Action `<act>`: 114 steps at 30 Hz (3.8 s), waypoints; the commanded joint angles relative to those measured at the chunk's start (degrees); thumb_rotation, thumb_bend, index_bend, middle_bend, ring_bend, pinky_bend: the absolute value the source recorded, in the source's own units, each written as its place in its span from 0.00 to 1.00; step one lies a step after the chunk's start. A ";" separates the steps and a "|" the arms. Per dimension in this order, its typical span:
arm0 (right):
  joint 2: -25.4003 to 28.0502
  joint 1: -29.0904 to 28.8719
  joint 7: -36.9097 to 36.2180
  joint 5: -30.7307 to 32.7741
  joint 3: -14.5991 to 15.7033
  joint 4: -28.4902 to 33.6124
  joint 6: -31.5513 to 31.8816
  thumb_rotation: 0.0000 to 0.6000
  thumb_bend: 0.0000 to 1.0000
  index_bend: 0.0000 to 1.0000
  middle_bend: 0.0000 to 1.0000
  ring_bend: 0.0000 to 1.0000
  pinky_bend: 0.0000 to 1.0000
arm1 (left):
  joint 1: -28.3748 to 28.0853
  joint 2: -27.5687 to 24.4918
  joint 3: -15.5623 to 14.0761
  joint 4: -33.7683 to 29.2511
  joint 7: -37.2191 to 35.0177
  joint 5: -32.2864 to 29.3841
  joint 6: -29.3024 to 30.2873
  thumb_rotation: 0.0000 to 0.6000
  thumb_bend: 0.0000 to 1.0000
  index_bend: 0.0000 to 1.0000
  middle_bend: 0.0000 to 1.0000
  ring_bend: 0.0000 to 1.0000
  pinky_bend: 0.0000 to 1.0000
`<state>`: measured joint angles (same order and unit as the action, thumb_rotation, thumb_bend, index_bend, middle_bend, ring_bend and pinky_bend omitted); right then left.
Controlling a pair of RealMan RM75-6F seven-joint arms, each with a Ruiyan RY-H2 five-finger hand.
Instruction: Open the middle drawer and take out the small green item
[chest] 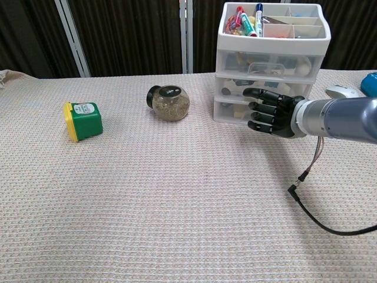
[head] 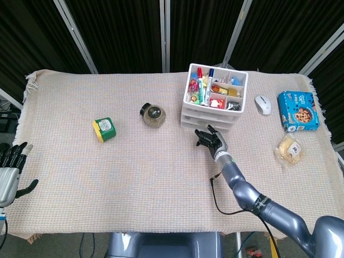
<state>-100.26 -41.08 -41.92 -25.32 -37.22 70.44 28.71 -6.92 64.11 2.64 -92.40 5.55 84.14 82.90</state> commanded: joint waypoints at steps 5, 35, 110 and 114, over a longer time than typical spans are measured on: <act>-0.37 -0.34 0.14 0.11 -0.14 -0.57 -0.63 1.00 0.26 0.34 0.78 0.79 0.66 | 0.01 0.03 0.00 0.02 0.09 0.01 0.05 1.00 0.28 0.00 0.00 0.00 0.00; 0.09 4.07 0.16 -4.22 1.92 8.16 -1.13 1.00 0.27 0.28 0.76 0.79 0.64 | 0.04 0.10 -0.04 0.08 0.28 0.09 0.19 1.00 0.28 0.00 0.00 0.00 0.00; 7.33 1.34 62.74 -16.05 17.18 16.20 36.01 1.00 0.24 0.42 0.69 0.71 0.53 | -0.30 0.25 0.21 -0.50 1.72 -0.18 0.10 1.00 0.28 0.00 0.00 0.00 0.00; 6.91 1.04 62.42 -15.45 16.60 15.13 35.69 1.00 0.25 0.44 0.70 0.72 0.53 | -0.30 0.23 0.21 -0.48 1.62 -0.16 0.10 1.00 0.28 0.00 0.00 0.00 0.00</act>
<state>-93.26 -39.97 20.53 -40.81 -20.54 85.69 64.41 -7.22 64.35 2.85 -92.87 7.17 83.97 82.99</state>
